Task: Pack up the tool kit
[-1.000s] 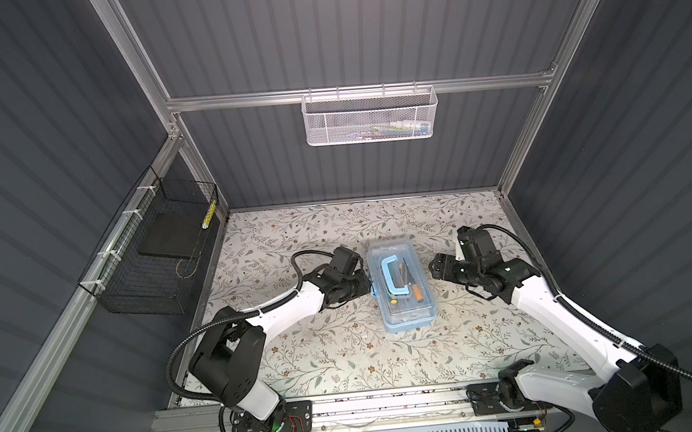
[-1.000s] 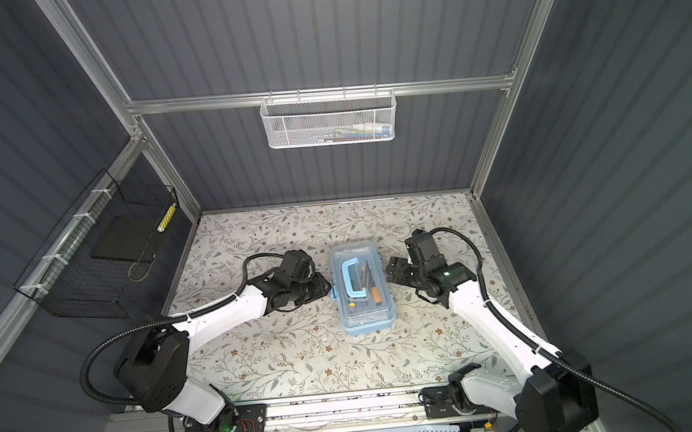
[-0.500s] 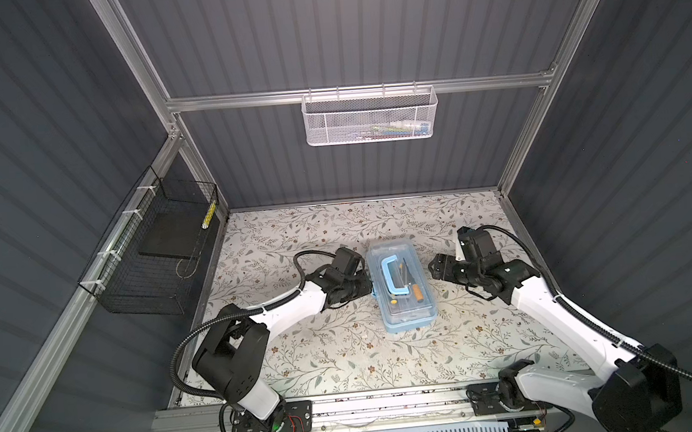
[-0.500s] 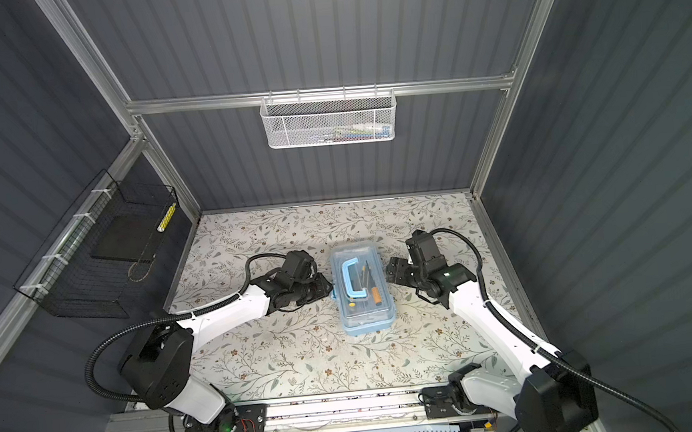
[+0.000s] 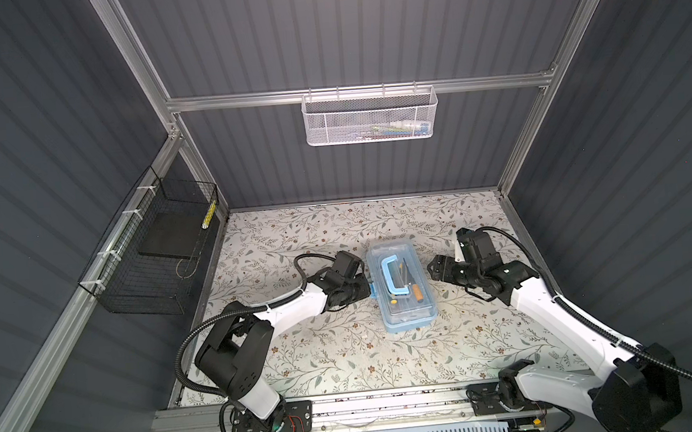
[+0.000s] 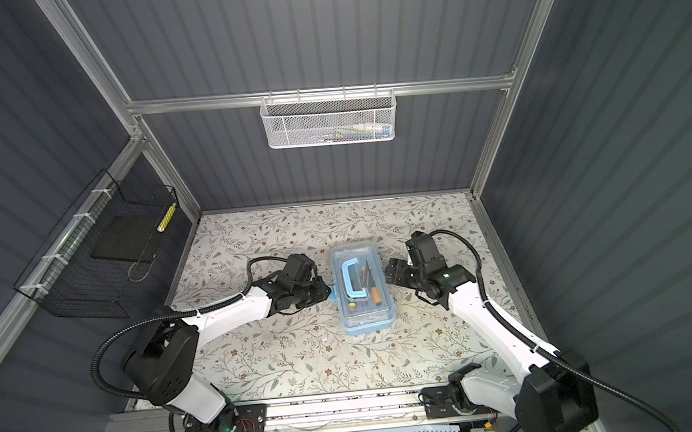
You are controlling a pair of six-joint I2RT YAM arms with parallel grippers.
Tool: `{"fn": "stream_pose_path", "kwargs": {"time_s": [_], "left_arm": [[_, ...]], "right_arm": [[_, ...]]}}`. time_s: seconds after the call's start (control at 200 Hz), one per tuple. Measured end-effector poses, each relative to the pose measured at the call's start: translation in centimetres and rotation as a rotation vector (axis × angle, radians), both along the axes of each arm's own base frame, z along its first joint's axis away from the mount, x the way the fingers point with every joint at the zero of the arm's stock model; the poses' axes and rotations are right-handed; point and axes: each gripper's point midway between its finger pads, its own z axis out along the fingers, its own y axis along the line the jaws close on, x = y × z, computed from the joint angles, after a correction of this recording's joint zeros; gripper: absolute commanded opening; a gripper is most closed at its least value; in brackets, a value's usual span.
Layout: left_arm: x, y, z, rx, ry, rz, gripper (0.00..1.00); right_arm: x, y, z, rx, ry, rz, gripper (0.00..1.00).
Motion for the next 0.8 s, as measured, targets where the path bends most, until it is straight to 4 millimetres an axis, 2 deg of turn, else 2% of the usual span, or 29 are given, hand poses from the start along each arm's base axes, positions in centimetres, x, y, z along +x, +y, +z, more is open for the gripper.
{"fn": "stream_pose_path", "kwargs": {"time_s": [0.295, 0.465, 0.61, 0.8], "left_arm": [[0.5, -0.7, 0.5, -0.038, -0.024, -0.003, 0.24], [0.3, -0.9, -0.1, -0.037, -0.006, -0.013, 0.23], [0.2, -0.9, -0.9, -0.028, 0.014, -0.018, 0.17], [0.2, -0.9, -1.0, -0.025, 0.015, -0.016, 0.13]], "right_arm": [[0.1, 0.4, -0.2, 0.026, -0.004, 0.01, 0.82], [0.2, 0.5, -0.1, 0.031, -0.011, 0.012, 0.82], [0.2, 0.5, -0.3, 0.033, -0.009, 0.011, 0.82], [0.1, 0.5, -0.5, 0.034, -0.006, 0.013, 0.82]]}}
